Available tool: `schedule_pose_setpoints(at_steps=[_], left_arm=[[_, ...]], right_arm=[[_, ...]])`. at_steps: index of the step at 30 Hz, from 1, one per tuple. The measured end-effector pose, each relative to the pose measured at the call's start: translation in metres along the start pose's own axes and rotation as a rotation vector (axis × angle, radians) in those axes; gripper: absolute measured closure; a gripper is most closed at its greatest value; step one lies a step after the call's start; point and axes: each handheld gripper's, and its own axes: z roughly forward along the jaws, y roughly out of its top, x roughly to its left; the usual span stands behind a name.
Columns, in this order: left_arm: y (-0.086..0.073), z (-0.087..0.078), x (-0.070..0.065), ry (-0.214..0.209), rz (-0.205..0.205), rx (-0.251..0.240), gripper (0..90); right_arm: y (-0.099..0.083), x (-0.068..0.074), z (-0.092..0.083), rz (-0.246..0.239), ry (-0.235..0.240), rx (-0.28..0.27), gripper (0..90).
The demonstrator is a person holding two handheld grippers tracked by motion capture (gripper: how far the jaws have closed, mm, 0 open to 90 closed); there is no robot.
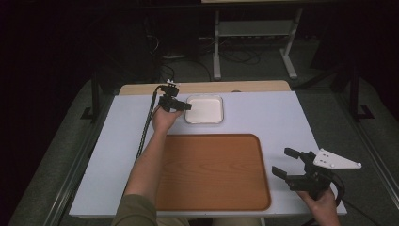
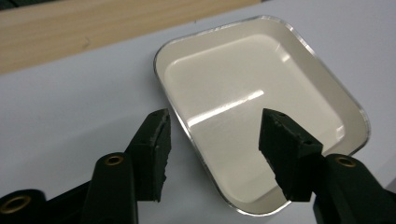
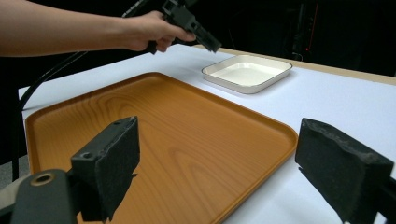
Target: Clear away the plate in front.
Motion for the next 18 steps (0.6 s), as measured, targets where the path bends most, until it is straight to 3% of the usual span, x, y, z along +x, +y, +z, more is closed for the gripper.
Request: schedule_pose_setpoints(at_steps=[7,18], left_arm=[[-0.007,0.013,0.001,0.042,-0.049,0.031,60.3],[-0.010,0.021,0.002,0.056,-0.071,0.065,68.4]], right_arm=[[0.000,0.000,0.000,-0.002,0.006,0.000,13.2],[0.001,0.000,0.000,-0.003,0.007,-0.006,13.2]])
